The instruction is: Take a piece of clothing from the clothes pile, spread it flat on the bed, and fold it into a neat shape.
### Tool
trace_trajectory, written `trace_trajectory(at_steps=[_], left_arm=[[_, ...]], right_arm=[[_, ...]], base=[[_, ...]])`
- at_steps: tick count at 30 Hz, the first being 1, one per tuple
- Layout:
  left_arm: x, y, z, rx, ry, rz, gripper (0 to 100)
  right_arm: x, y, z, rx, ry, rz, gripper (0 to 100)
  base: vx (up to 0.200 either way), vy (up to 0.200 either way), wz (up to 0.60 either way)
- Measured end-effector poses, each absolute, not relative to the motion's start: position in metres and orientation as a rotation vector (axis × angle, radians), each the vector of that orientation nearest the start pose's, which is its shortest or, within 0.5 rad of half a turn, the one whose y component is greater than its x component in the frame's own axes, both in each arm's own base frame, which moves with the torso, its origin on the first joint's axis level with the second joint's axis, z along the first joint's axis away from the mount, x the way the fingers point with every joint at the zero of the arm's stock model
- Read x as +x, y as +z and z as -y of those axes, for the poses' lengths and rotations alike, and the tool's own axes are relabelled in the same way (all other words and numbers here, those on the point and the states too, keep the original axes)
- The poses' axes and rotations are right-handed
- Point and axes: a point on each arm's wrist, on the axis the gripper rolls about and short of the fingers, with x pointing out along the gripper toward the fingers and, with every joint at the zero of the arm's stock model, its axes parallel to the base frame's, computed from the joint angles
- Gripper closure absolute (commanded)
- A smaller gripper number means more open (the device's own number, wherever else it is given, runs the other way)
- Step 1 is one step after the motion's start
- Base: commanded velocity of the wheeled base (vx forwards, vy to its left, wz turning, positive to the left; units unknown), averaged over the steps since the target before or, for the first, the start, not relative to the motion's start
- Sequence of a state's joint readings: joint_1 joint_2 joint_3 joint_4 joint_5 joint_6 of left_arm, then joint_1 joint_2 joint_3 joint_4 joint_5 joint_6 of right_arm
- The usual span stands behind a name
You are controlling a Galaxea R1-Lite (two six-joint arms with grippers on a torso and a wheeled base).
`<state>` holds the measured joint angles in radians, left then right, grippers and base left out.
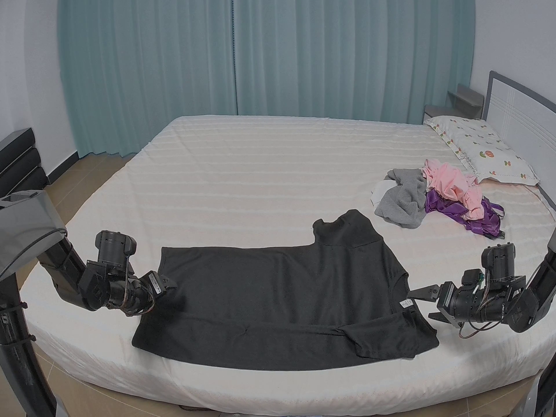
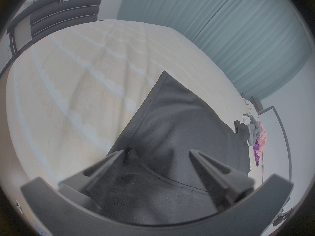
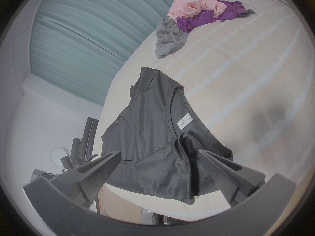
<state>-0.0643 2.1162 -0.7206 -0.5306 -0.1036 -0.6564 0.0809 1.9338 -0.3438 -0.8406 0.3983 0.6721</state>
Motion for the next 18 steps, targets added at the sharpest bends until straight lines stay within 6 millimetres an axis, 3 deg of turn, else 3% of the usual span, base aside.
trace_trajectory(at_steps=[10, 18], left_arm=[[0.324, 0.01, 0.021, -0.606, 0.189, -0.909, 100], [0.308, 0.019, 0.016, -0.606, 0.214, -0.904, 100]], right_arm=[[0.251, 0.034, -0.028, 0.685, 0.154, -0.861, 0], [0.252, 0.033, -0.03, 0.671, 0.159, -0.862, 0]], base=[[0.0, 0.0, 0.0], [0.0, 0.0, 0.0]])
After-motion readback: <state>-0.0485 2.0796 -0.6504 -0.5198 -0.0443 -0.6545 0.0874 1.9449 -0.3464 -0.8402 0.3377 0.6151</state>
